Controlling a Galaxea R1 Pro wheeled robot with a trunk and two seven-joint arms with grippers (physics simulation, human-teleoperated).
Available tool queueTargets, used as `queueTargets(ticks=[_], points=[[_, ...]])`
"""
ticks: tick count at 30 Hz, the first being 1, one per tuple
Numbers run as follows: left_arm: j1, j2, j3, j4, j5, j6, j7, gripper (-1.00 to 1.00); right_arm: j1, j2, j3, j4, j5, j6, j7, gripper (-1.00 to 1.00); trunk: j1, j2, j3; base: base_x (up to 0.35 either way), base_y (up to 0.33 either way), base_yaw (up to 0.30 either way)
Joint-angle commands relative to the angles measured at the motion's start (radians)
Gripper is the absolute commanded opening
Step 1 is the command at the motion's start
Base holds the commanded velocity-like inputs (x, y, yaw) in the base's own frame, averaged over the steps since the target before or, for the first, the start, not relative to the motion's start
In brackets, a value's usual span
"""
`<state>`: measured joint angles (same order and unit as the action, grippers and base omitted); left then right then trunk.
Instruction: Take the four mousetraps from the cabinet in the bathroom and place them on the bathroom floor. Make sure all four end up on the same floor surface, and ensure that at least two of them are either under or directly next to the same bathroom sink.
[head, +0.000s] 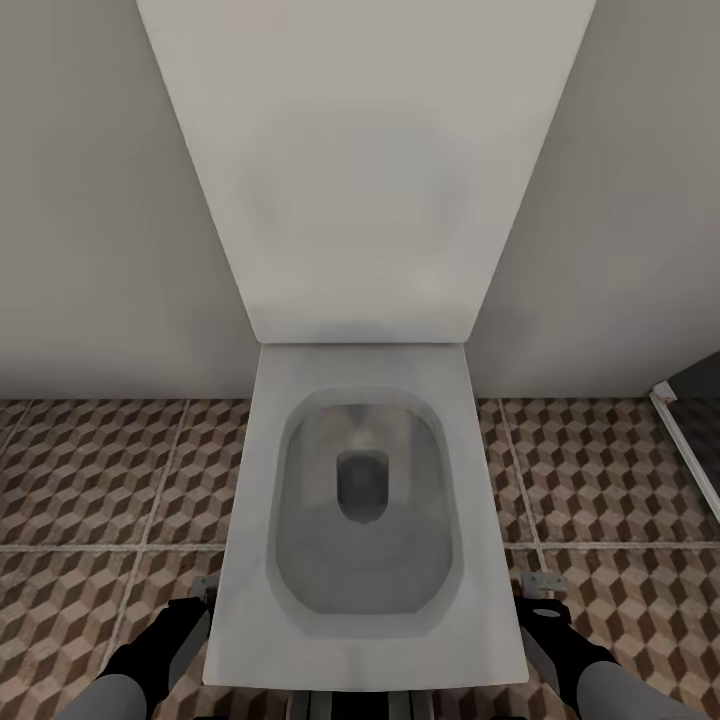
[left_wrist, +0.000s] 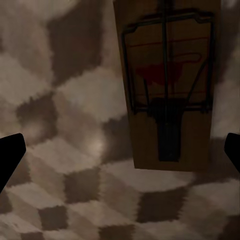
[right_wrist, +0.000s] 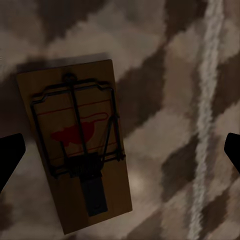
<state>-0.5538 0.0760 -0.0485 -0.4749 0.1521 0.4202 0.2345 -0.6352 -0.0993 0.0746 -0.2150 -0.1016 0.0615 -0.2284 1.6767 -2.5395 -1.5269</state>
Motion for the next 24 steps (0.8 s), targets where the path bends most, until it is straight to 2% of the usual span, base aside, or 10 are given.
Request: queueTargets(ticks=[1,9,24], points=[[0.0,0.001,-0.005,-0.002,0.01,0.005,0.007,1.0,0.0,-0.001,0.008,-0.003,-0.01,0.006,-0.005,1.0,0.0,0.0,-0.001,0.0,0.0,0.0],[0.0,0.0,-0.005,-0.005,0.01,0.01,0.008,1.0,0.0,-0.001,0.008,-0.003,-0.01,0.006,-0.005,1.0,0.0,0.0,-0.001,-0.179,0.0,0.0],[0.0,0.001,-0.005,-0.005,0.01,0.014,0.009,1.0,0.0,0.001,0.008,-0.003,-0.01,0.006,-0.005,1.0,0.0,0.0,-0.001,-0.331,0.0,0.0]])
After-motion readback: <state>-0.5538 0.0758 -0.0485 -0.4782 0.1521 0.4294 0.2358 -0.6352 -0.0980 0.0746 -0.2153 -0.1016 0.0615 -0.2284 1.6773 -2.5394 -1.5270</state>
